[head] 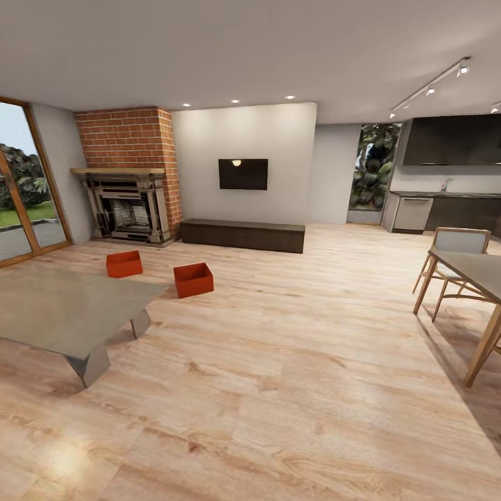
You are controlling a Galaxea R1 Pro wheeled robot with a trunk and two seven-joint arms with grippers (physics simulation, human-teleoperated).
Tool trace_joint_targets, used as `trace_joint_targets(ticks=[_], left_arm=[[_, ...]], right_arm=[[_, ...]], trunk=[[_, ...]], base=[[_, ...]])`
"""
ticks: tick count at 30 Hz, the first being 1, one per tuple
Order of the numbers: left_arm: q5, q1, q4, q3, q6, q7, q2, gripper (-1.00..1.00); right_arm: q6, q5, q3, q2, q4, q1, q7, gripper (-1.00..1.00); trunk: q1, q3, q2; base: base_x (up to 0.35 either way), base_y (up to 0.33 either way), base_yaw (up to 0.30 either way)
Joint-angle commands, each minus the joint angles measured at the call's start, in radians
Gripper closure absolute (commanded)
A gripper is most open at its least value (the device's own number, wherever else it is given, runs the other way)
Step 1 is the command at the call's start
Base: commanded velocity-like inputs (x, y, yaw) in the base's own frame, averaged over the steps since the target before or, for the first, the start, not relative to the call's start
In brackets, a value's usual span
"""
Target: Move the two storage containers from the living room to the garage. In the garage, place one container on the floor and stack the other container on top of it (either order is fine).
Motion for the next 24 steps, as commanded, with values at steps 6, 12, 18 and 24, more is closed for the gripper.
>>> trace_joint_targets(ticks=[6, 12, 18, 24], left_arm=[[0.008, 0.000, -0.001, 0.002, -0.001, -0.001, 0.000, -1.00], [0.008, 0.000, -0.001, 0.002, -0.001, -0.001, 0.000, -1.00], [0.008, 0.000, -0.001, 0.002, -0.001, -0.002, 0.000, -1.00], [0.008, 0.000, -0.001, 0.002, -0.001, -0.002, 0.000, -1.00]], right_arm=[[-0.004, -0.008, 0.008, 0.000, 0.003, -0.001, 0.000, -1.00], [-0.004, -0.008, 0.008, 0.000, 0.003, -0.001, 0.000, -1.00], [-0.004, -0.007, 0.009, 0.000, 0.003, -0.001, 0.001, -1.00], [-0.003, -0.006, 0.009, 0.000, 0.003, -0.001, 0.002, -1.00]], trunk=[[0.001, -0.001, 0.000], [0.001, -0.001, 0.000], [0.001, -0.001, 0.000], [0.001, -0.001, 0.000]], base=[[0.322, 0.000, 0.000], [0.322, 0.000, 0.000], [0.322, 0.000, 0.000], [0.322, 0.000, 0.000]])
